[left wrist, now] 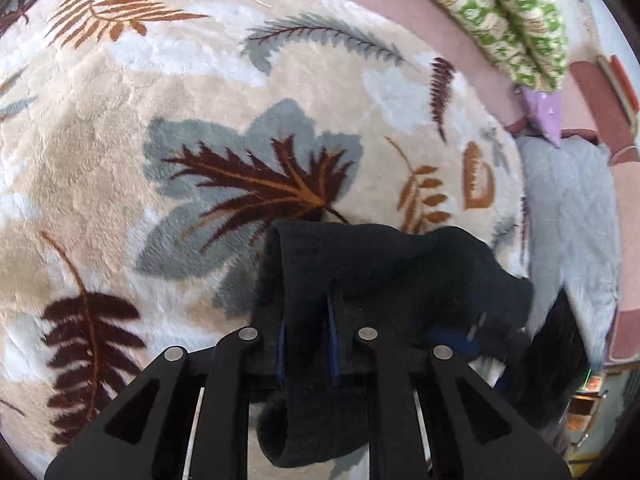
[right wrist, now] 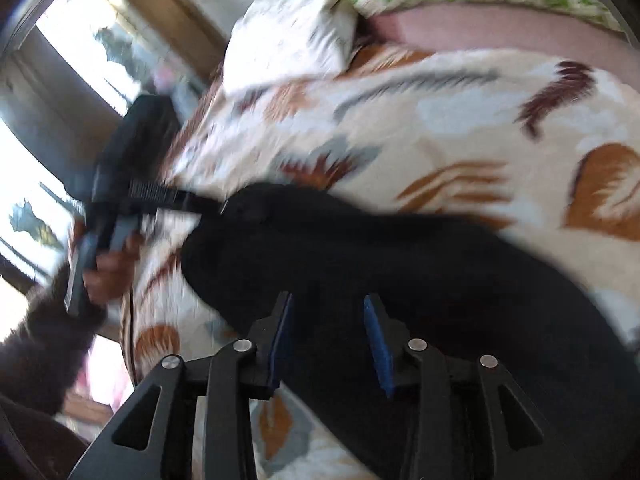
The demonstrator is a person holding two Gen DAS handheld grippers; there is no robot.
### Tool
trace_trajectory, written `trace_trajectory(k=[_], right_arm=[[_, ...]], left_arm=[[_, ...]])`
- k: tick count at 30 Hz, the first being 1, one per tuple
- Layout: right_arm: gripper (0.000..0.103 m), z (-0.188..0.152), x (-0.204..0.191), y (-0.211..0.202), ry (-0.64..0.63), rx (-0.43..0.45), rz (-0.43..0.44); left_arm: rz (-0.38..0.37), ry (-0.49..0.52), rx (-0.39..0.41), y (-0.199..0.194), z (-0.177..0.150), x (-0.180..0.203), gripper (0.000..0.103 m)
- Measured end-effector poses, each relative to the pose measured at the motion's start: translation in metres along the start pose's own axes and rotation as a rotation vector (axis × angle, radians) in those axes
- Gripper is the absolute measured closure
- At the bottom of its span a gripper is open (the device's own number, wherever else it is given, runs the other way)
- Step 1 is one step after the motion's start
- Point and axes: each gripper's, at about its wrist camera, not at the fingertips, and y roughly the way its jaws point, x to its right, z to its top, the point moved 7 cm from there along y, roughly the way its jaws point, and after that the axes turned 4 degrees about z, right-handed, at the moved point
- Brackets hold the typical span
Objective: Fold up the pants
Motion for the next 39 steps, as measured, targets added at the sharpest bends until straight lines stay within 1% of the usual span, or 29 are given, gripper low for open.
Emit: trace_trajectory(k=[2, 3, 5, 6, 7, 8, 9, 10, 12, 13, 14, 15, 16, 17, 18, 19, 20, 21, 22, 23, 25, 26, 28, 30, 31, 33, 34, 36, 39], right_arm=[[0.063, -0.015, -0.017, 0.021, -0.032, -0.043, 0.010], [0.061, -0.022, -0.023, 0.027, -0.042, -0.052, 0.013], [0.058, -0.030, -0.029, 0.028, -0.075, -0.012, -0.019], [0.061, -0.028, -0.029, 0.028, -0.071, -0.011, -0.020], [0.061, -0.025, -0.025, 0.024, -0.032, -0.013, -0.009], [0.060, -0.022, -0.023, 0.017, 0.011, -0.005, 0.008], [0.059, -0.020, -0.021, 0.008, 0.050, 0.017, 0.028], [0.059, -0.016, -0.018, -0.010, 0.097, 0.060, 0.057], [0.059, -0.015, -0.013, -0.039, 0.154, 0.116, 0.078], [0.058, -0.018, -0.009, -0.059, 0.183, 0.149, 0.076], [0.055, -0.021, -0.001, -0.081, 0.206, 0.181, 0.065], [0.052, -0.029, 0.007, -0.106, 0.229, 0.215, 0.037], [0.050, -0.034, 0.013, -0.122, 0.244, 0.237, 0.015], [0.049, -0.044, 0.022, -0.146, 0.270, 0.267, -0.022], [0.049, -0.052, 0.029, -0.164, 0.288, 0.289, -0.043], [0.049, -0.062, 0.037, -0.188, 0.310, 0.319, -0.068], [0.048, -0.071, 0.047, -0.213, 0.336, 0.355, -0.098], [0.045, -0.081, 0.057, -0.233, 0.362, 0.384, -0.118], [0.043, -0.092, 0.073, -0.262, 0.404, 0.427, -0.143], [0.040, -0.099, 0.086, -0.280, 0.434, 0.455, -0.157], [0.038, -0.120, 0.111, -0.315, 0.512, 0.490, -0.177], [0.038, -0.128, 0.121, -0.326, 0.541, 0.502, -0.195], [0.038, -0.145, 0.143, -0.342, 0.586, 0.497, -0.211], [0.038, -0.162, 0.165, -0.349, 0.623, 0.489, -0.218], [0.038, -0.168, 0.173, -0.349, 0.640, 0.483, -0.217], [0.038, -0.183, 0.188, -0.351, 0.657, 0.473, -0.221], [0.038, -0.187, 0.196, -0.347, 0.662, 0.462, -0.216], [0.038, -0.194, 0.206, -0.341, 0.663, 0.448, -0.214], [0.038, -0.193, 0.217, -0.329, 0.654, 0.429, -0.210]], left_arm=[[0.012, 0.002, -0.013, 0.002, 0.000, -0.006, 0.086], [-0.016, -0.006, -0.023, 0.002, -0.001, -0.009, 0.086], [-0.083, -0.045, -0.031, -0.004, -0.004, -0.014, 0.086], [-0.128, -0.068, -0.028, -0.011, -0.005, -0.016, 0.086], [-0.156, -0.080, -0.021, -0.017, -0.007, -0.016, 0.085], [-0.179, -0.090, -0.010, -0.027, -0.008, -0.017, 0.081], [-0.170, -0.096, 0.004, -0.036, -0.010, -0.017, 0.079], [-0.137, -0.097, 0.030, -0.045, -0.011, -0.017, 0.080], [0.014, -0.109, 0.125, -0.070, -0.009, -0.023, 0.078], [0.085, -0.129, 0.142, -0.078, -0.009, -0.027, 0.077], [0.102, -0.147, 0.147, -0.084, -0.009, -0.028, 0.077], [0.047, -0.171, 0.144, -0.089, -0.012, -0.023, 0.077], [-0.016, -0.193, 0.132, -0.093, -0.017, -0.014, 0.077], [-0.059, -0.194, 0.123, -0.094, -0.022, -0.003, 0.077], [-0.098, -0.167, 0.115, -0.095, -0.030, 0.019, 0.077], [-0.111, -0.133, 0.111, -0.093, -0.037, 0.039, 0.076], [-0.128, -0.084, 0.103, -0.086, -0.051, 0.074, 0.072], [-0.148, -0.061, 0.089, -0.080, -0.061, 0.095, 0.065], [-0.180, -0.040, 0.061, -0.069, -0.072, 0.124, 0.063], [-0.233, -0.014, 0.012, -0.051, -0.092, 0.165, 0.063], [-0.288, 0.024, -0.064, -0.025, -0.117, 0.217, 0.063], [-0.327, 0.041, -0.116, -0.003, -0.138, 0.256, 0.063], [-0.360, 0.036, -0.165, 0.024, -0.158, 0.298, 0.063], [-0.381, 0.005, -0.206, 0.058, -0.174, 0.337, 0.063], [-0.387, -0.021, -0.220, 0.069, -0.179, 0.347, 0.063], [-0.407, -0.115, -0.250, 0.096, -0.184, 0.359, 0.063], [-0.420, -0.159, -0.248, 0.104, -0.182, 0.361, 0.063], [-0.417, -0.216, -0.220, 0.112, -0.181, 0.360, 0.063], [-0.422, -0.301, -0.203, 0.124, -0.174, 0.359, 0.063]])
